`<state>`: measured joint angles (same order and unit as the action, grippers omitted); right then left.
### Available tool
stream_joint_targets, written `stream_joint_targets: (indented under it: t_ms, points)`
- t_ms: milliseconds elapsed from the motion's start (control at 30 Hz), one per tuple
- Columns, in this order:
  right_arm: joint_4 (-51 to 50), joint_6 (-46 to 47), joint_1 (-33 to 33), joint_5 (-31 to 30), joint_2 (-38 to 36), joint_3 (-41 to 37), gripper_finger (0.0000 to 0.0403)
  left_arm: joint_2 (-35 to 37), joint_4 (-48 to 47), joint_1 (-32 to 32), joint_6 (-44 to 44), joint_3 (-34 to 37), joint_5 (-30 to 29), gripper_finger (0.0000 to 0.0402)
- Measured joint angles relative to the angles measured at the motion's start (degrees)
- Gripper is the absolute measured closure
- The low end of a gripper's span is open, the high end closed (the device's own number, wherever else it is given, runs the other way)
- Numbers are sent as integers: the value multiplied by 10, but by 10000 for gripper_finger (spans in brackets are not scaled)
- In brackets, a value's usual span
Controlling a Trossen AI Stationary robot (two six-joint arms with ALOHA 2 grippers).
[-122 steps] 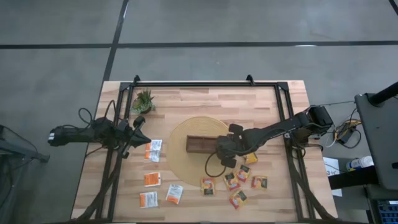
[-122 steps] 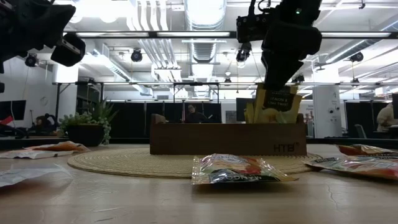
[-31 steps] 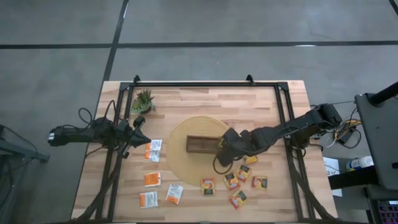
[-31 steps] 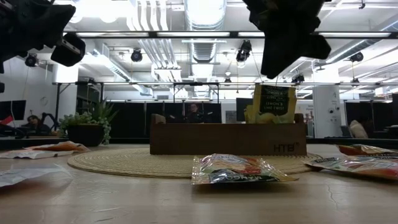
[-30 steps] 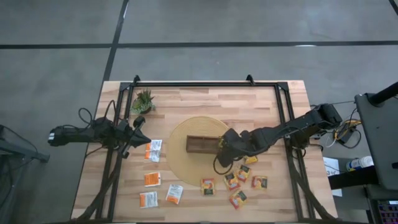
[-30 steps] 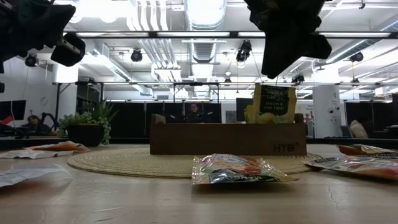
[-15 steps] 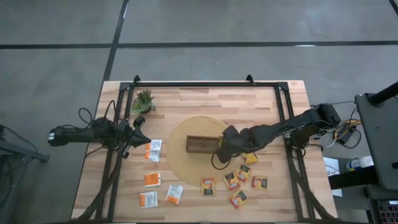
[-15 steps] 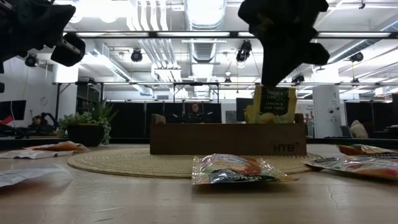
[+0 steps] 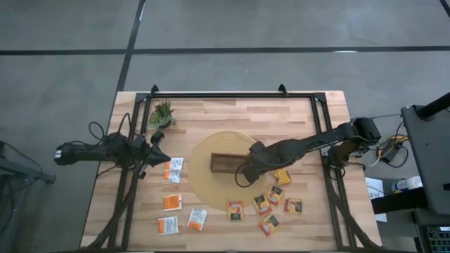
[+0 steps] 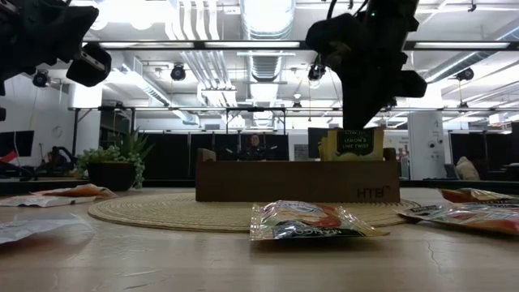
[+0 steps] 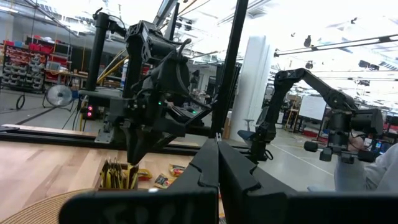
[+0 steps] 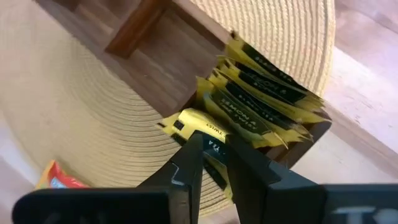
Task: Pick & Place Tea
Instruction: Put the yellow tea bag into the right of the wooden organizer
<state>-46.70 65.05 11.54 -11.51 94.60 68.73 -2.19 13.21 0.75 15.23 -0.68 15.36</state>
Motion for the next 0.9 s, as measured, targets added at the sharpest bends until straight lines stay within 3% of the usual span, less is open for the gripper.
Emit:
stream_joint_targets:
  t_ms: [900]
  points:
    - [4, -48, -16, -3, -1, -4, 335, 0, 0, 0, 0, 0, 0, 402]
